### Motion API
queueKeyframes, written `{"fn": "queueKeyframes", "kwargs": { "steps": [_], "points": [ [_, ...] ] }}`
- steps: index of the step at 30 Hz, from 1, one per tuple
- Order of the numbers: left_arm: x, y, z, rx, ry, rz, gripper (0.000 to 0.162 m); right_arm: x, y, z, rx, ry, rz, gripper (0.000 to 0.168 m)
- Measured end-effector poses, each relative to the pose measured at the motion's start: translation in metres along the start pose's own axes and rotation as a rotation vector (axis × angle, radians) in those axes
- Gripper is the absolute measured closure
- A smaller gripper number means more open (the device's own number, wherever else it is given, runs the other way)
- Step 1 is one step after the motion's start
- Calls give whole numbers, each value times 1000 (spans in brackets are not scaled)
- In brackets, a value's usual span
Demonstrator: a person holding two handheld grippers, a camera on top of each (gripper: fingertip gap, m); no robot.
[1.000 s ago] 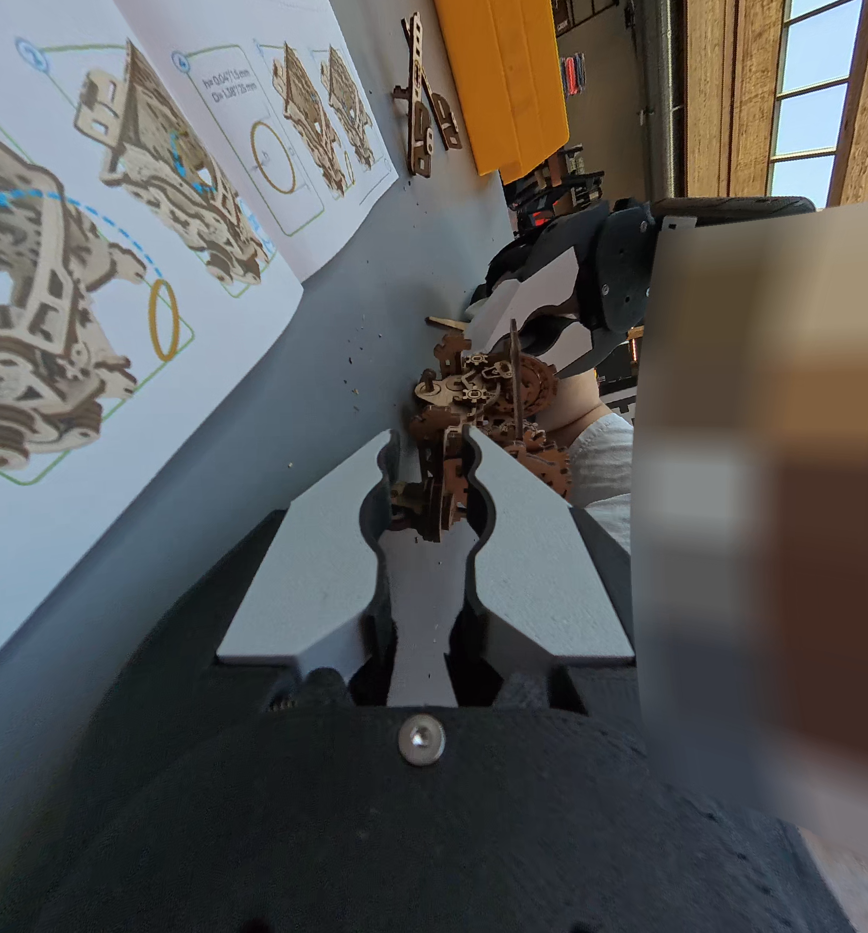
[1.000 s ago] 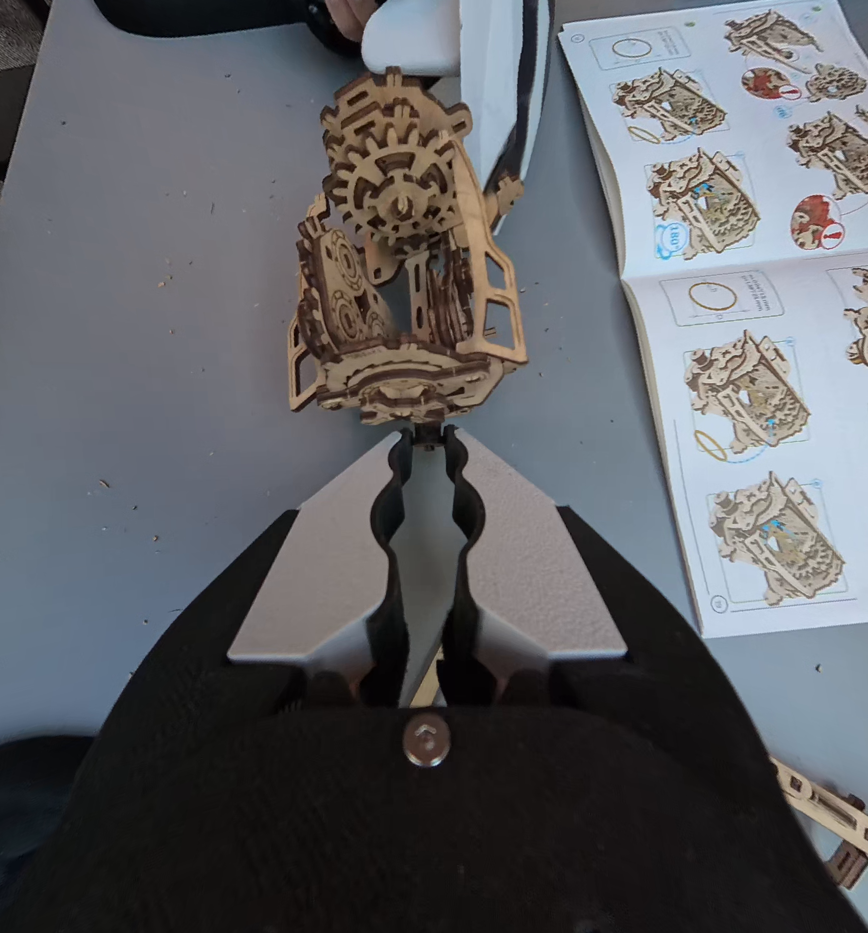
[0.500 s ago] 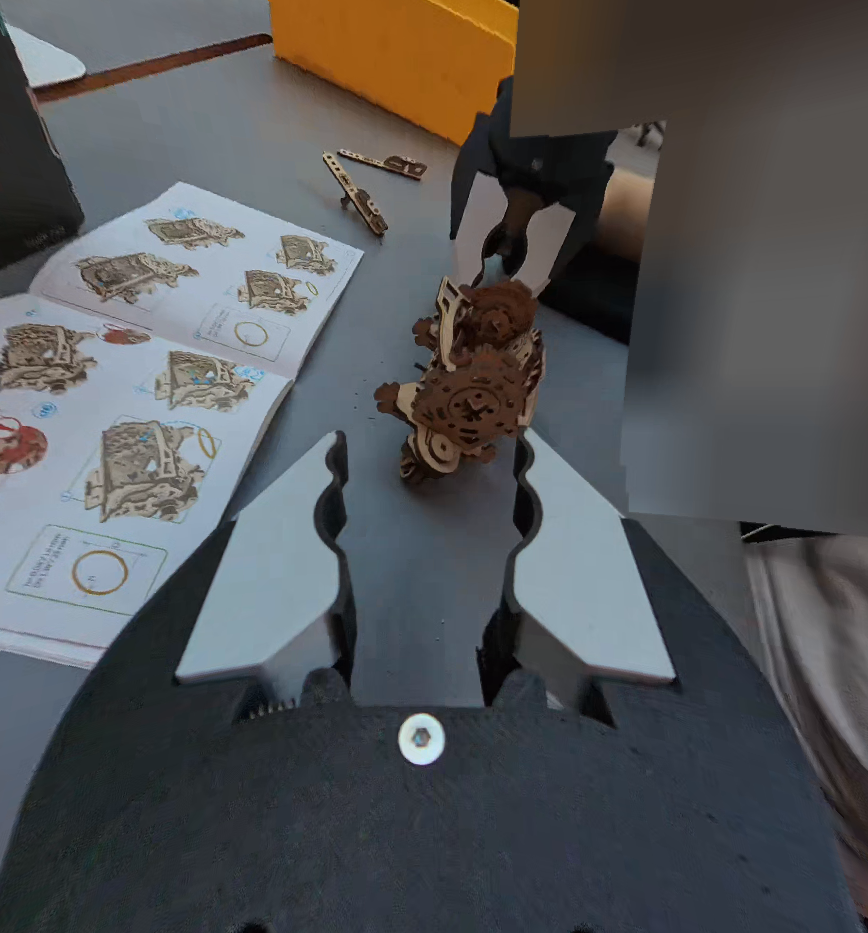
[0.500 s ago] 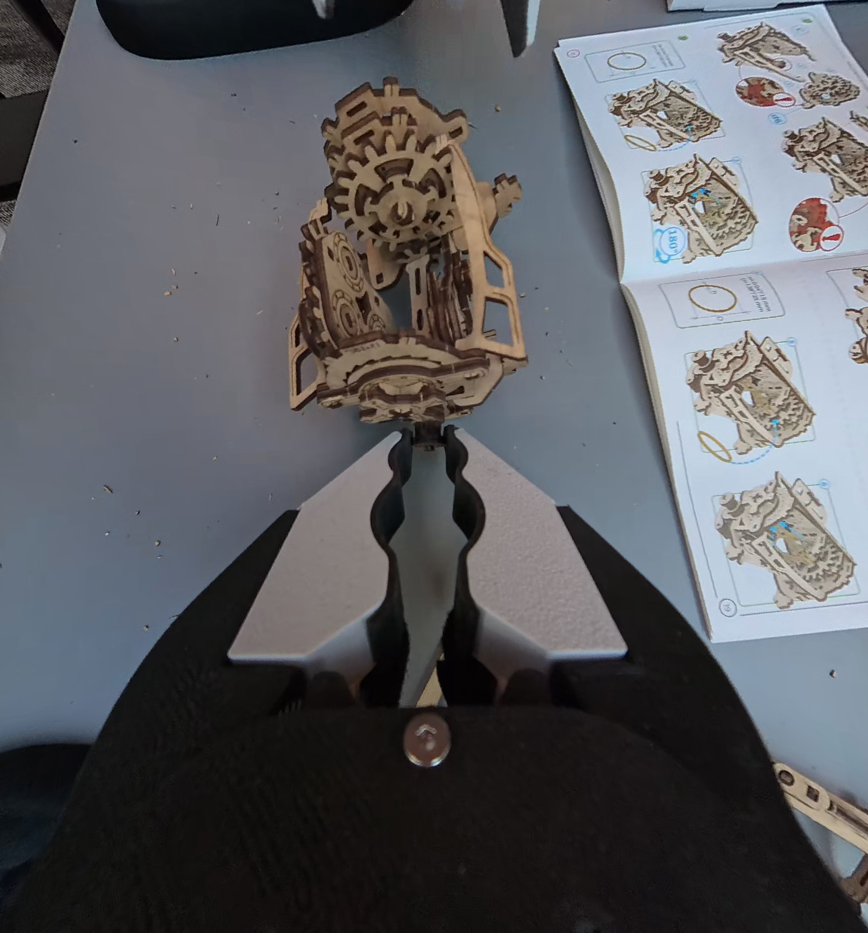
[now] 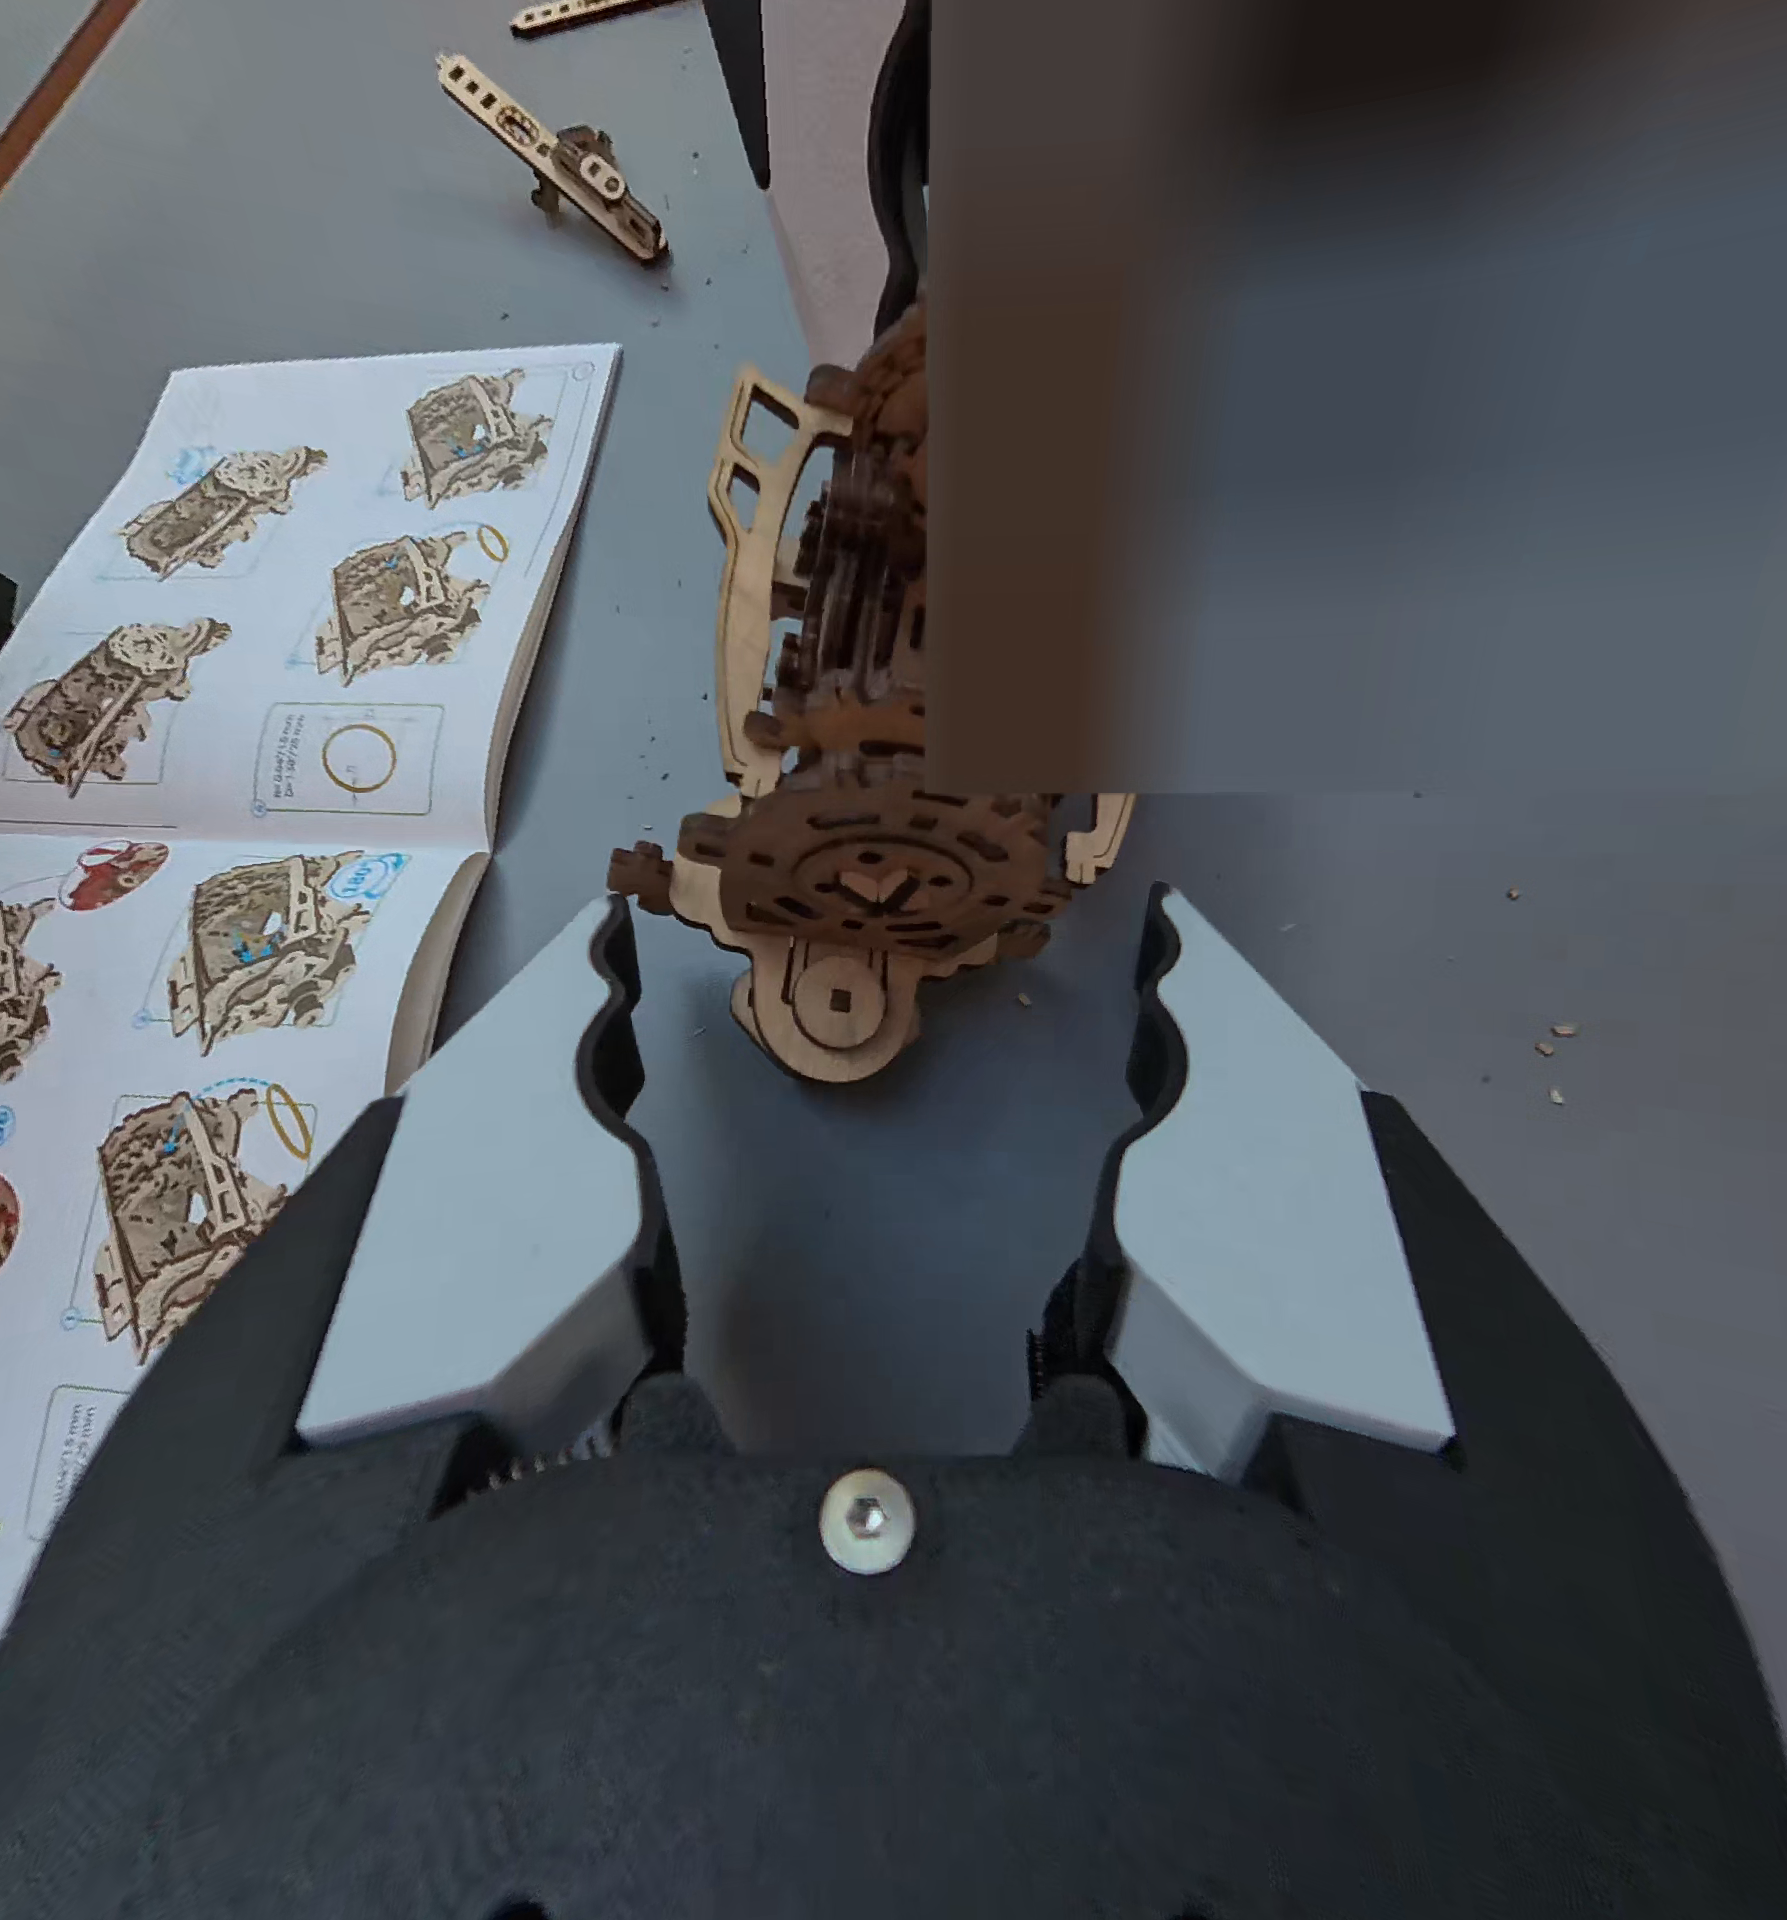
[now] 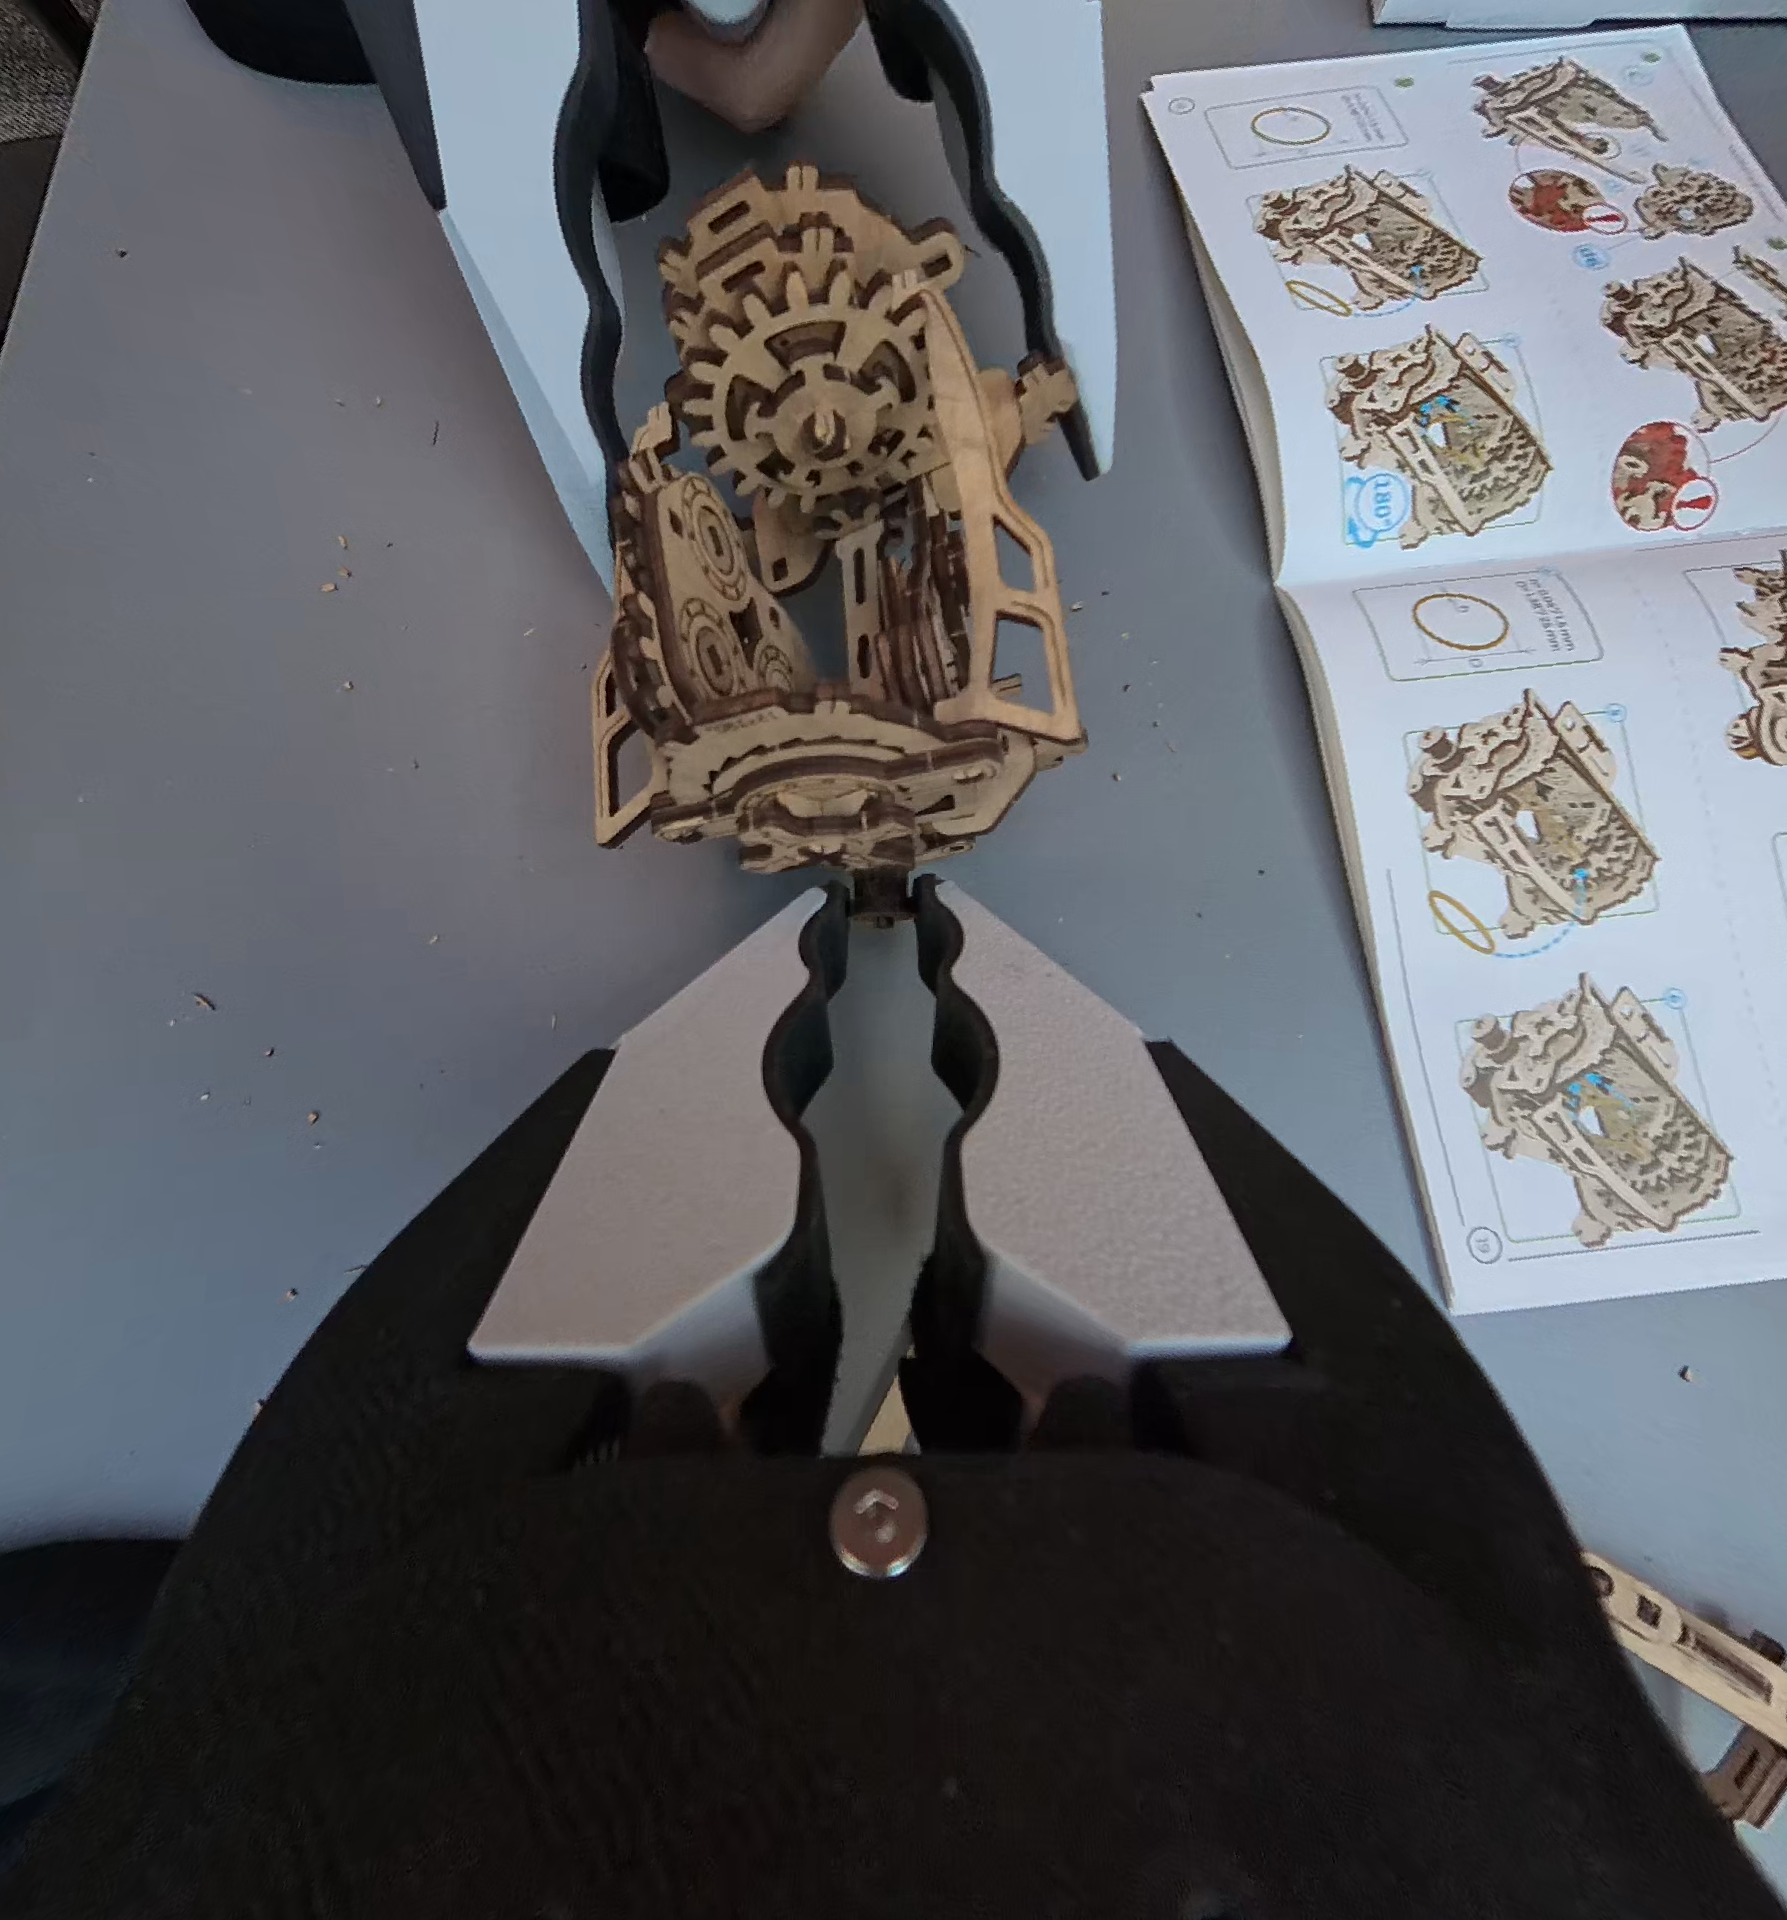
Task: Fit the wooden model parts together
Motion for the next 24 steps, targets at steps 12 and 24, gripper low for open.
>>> {"fn": "queueKeyframes", "kwargs": {
  "steps": [12,24],
  "points": [
    [4,3,-4,-1,-33,31,87,-2,0,0,-29,-1,2,156],
    [8,1,-5,-32,-19,69,92,-2,1,0,-28,7,6,156]
  ]
}}
Point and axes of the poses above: each gripper's, where its closed fingertips meet, x back along the fingers, y out of its underside, z = x × y across the jaws, the point moved 9 cm from there along x, back along the fingers, and after that the axes turned 15 degrees about z, right-handed, at the moved point
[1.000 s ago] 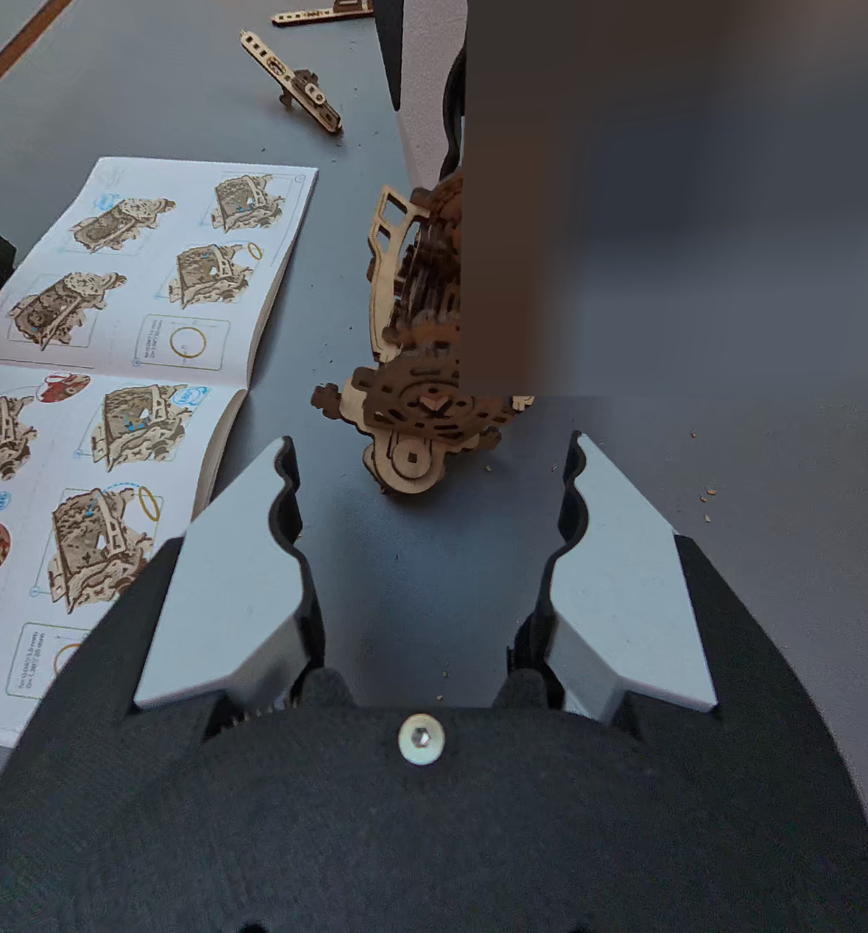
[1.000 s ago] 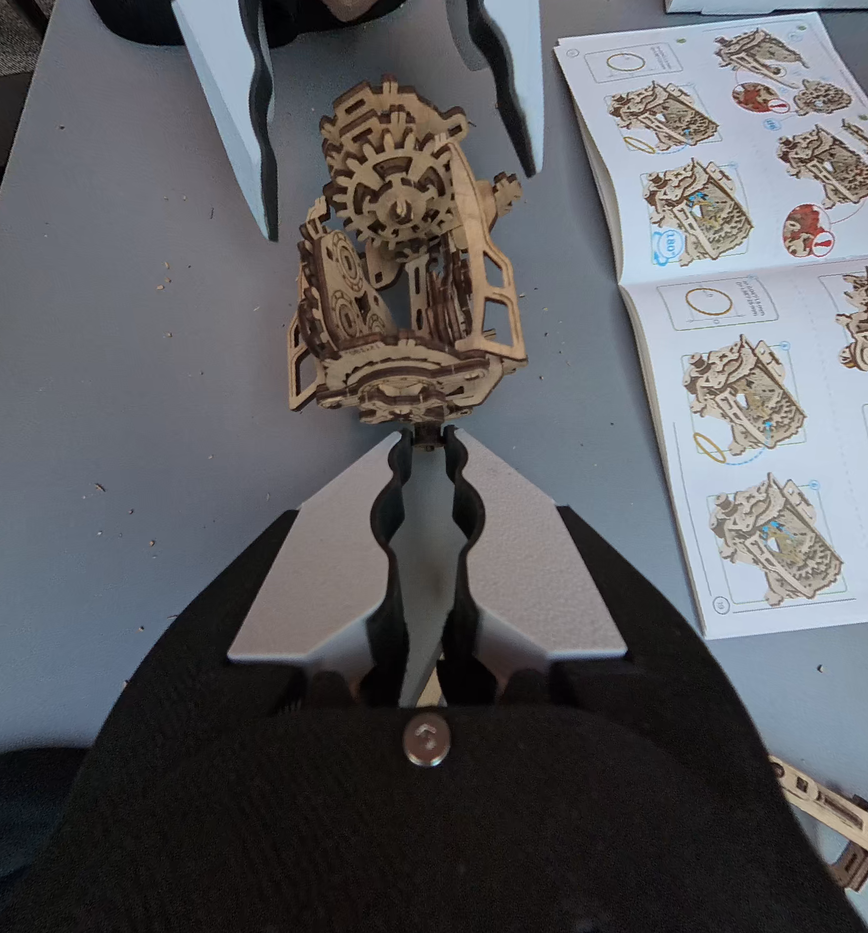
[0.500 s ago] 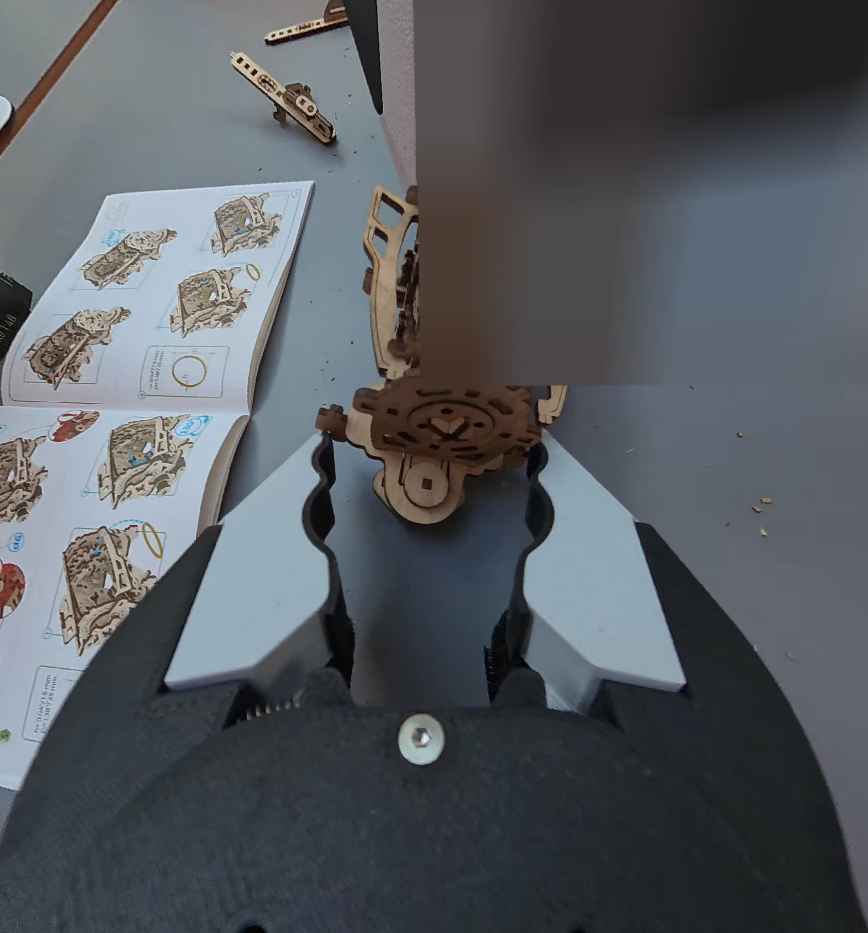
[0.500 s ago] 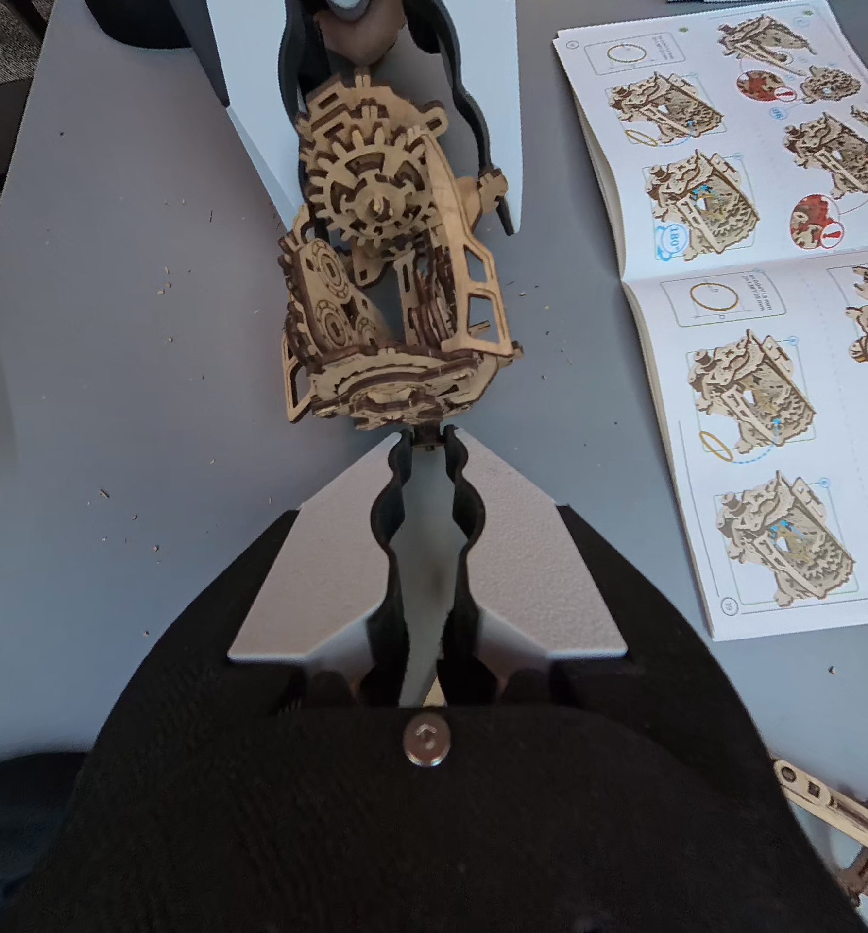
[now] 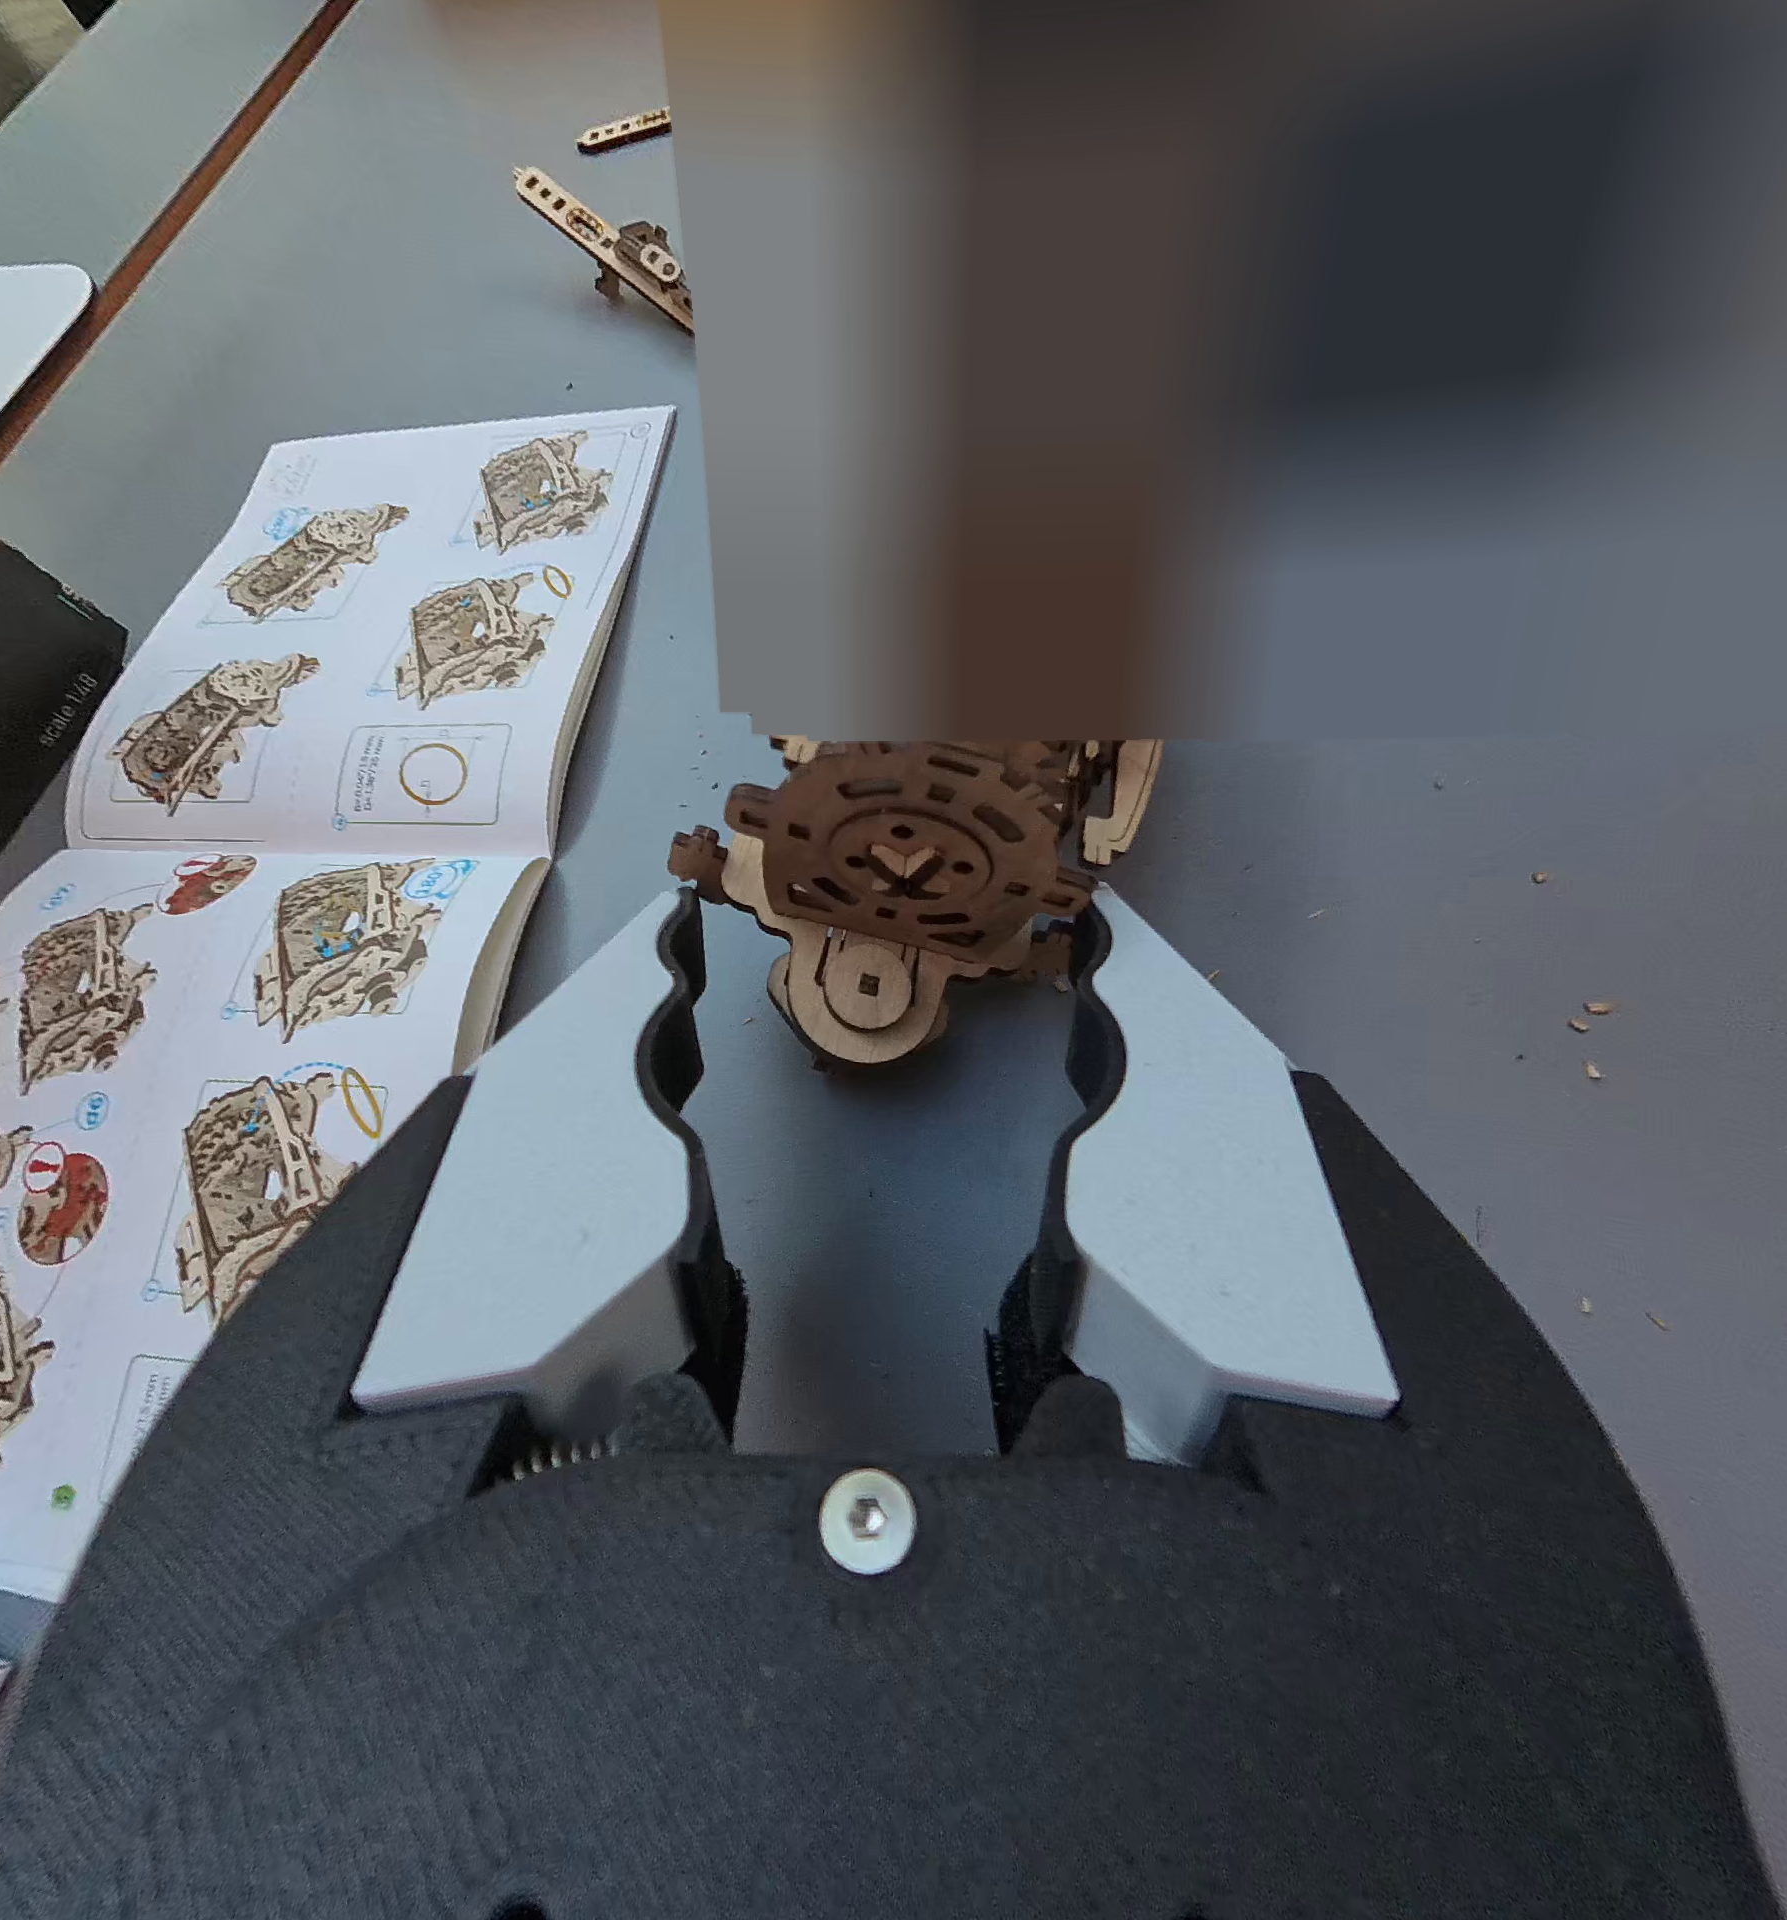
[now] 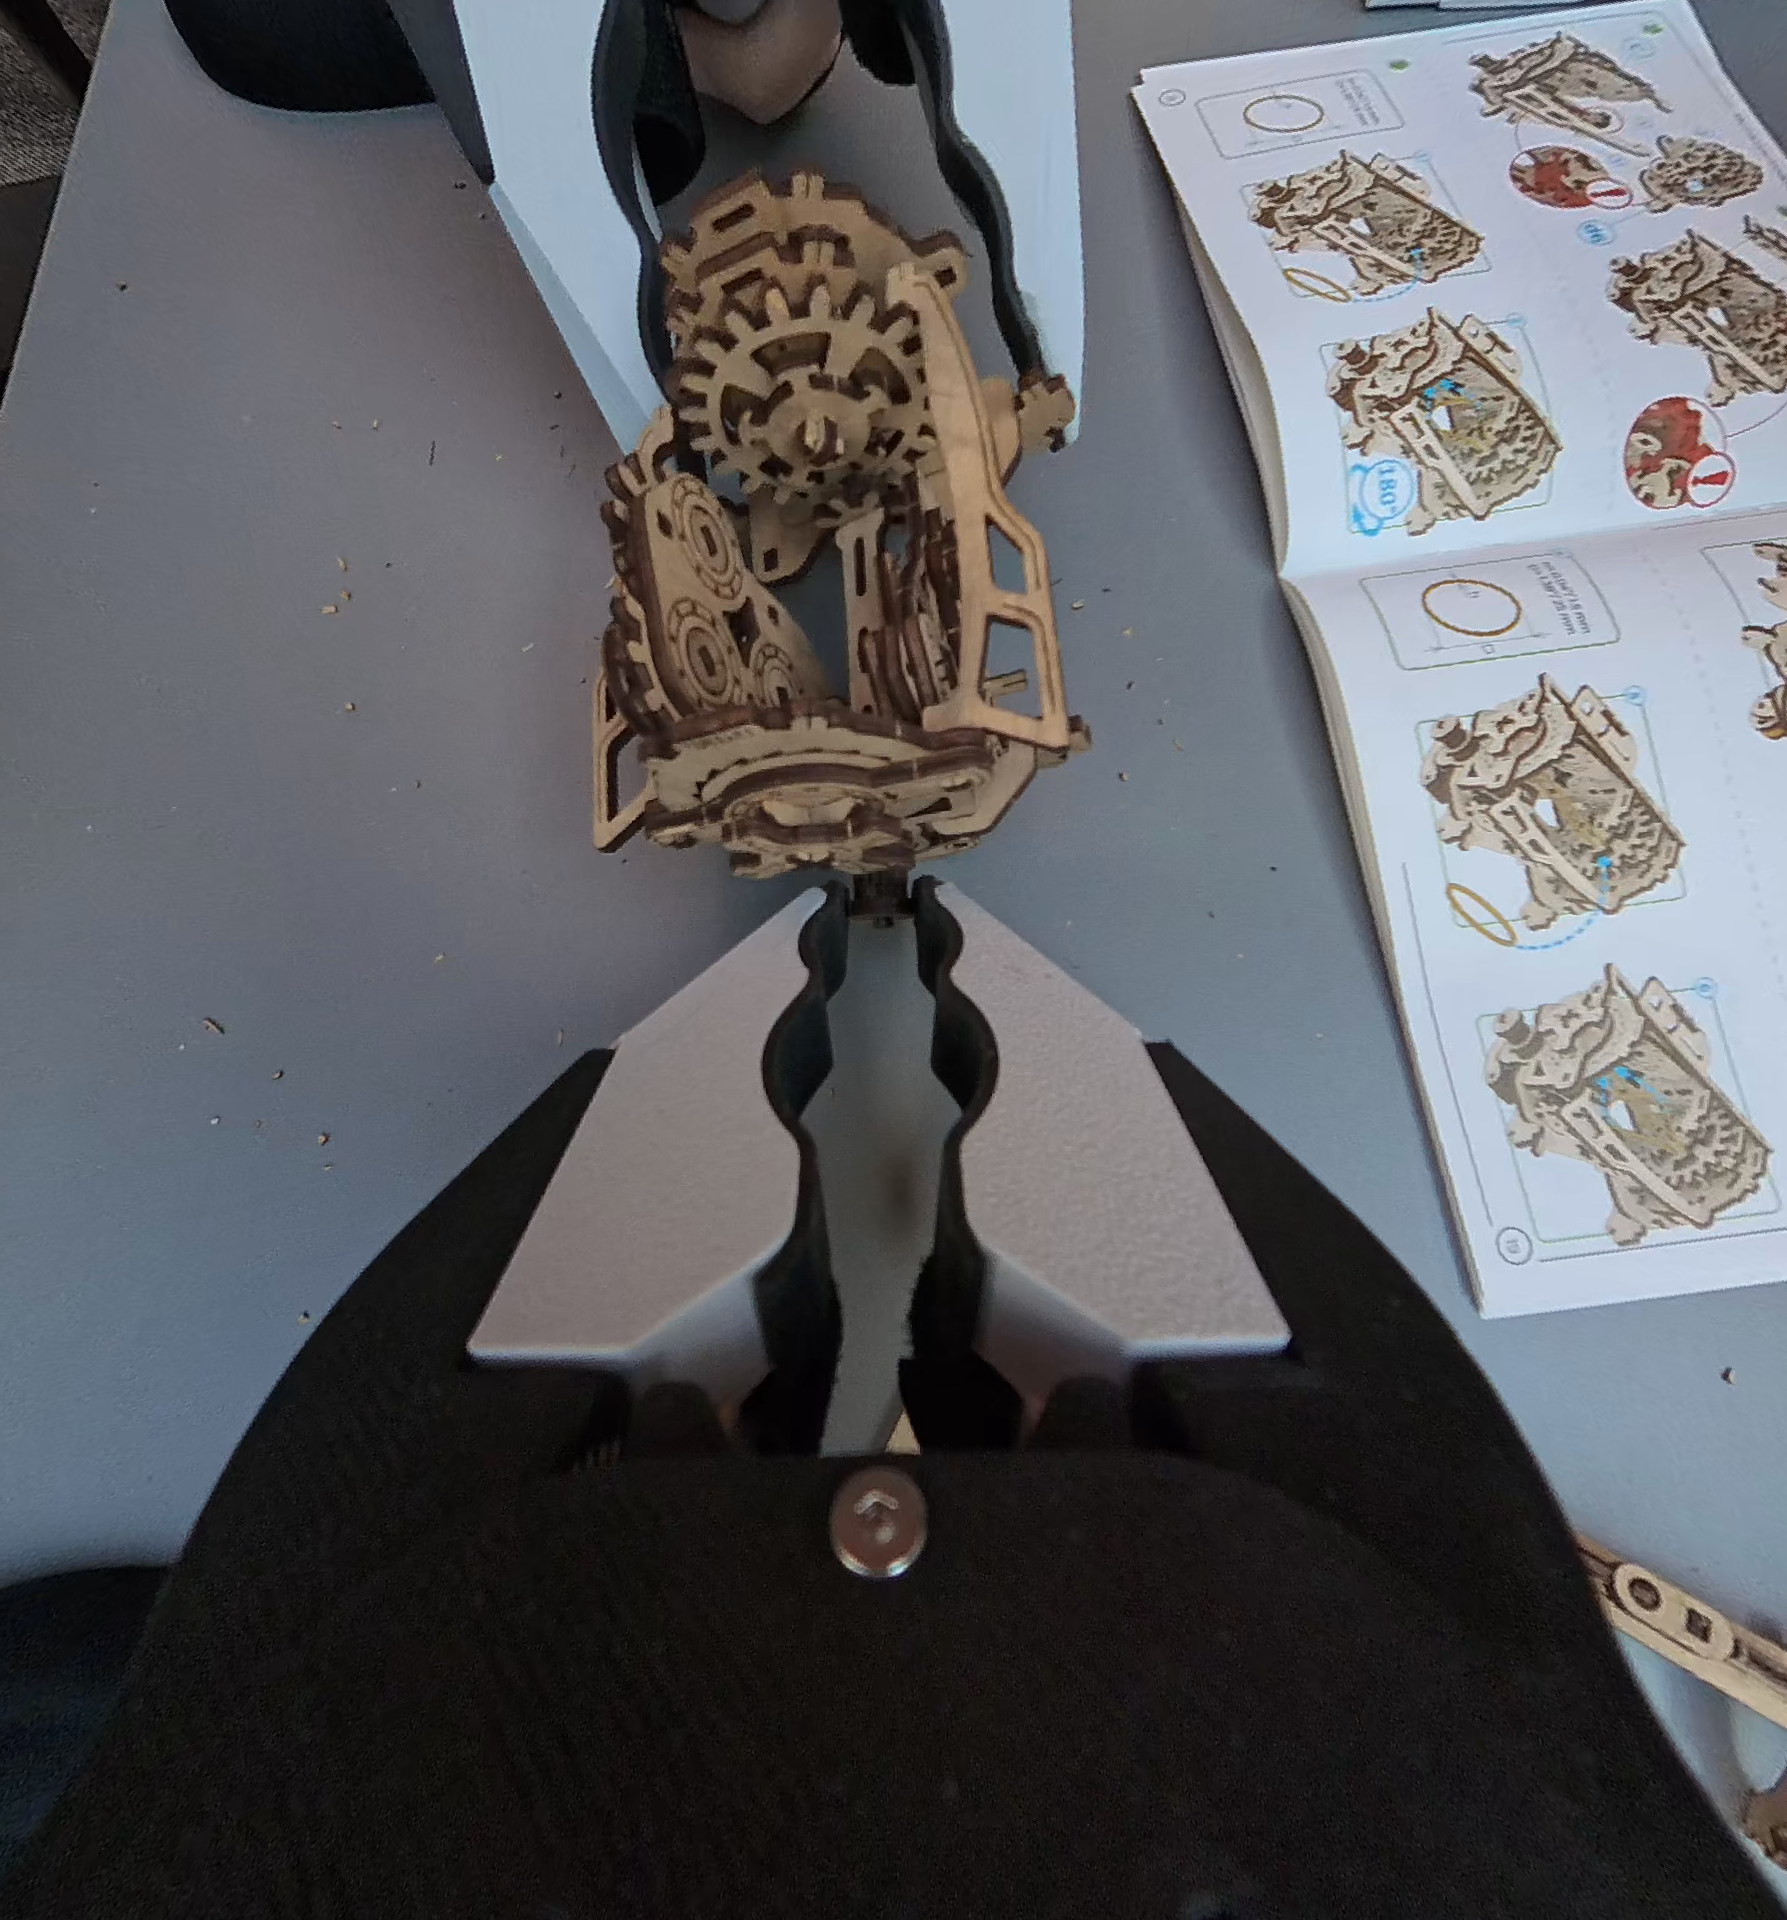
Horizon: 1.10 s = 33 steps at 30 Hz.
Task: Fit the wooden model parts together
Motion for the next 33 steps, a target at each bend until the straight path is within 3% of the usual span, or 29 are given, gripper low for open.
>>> {"fn": "queueKeyframes", "kwargs": {
  "steps": [2,3,19,24,33],
  "points": [
    [1,2,-2,48,17,13,95,0,0,0,-12,0,2,156],
    [1,2,-2,76,39,10,104,0,0,0,-24,-4,3,156],
    [7,10,-9,188,73,-61,98,-1,-6,1,-66,-5,-44,157],
    [21,-5,-15,325,77,15,93,-1,-5,1,-48,-1,-51,156],
    [38,18,-43,859,16,-103,122,-2,-6,0,-24,4,-54,156]
  ]
}}
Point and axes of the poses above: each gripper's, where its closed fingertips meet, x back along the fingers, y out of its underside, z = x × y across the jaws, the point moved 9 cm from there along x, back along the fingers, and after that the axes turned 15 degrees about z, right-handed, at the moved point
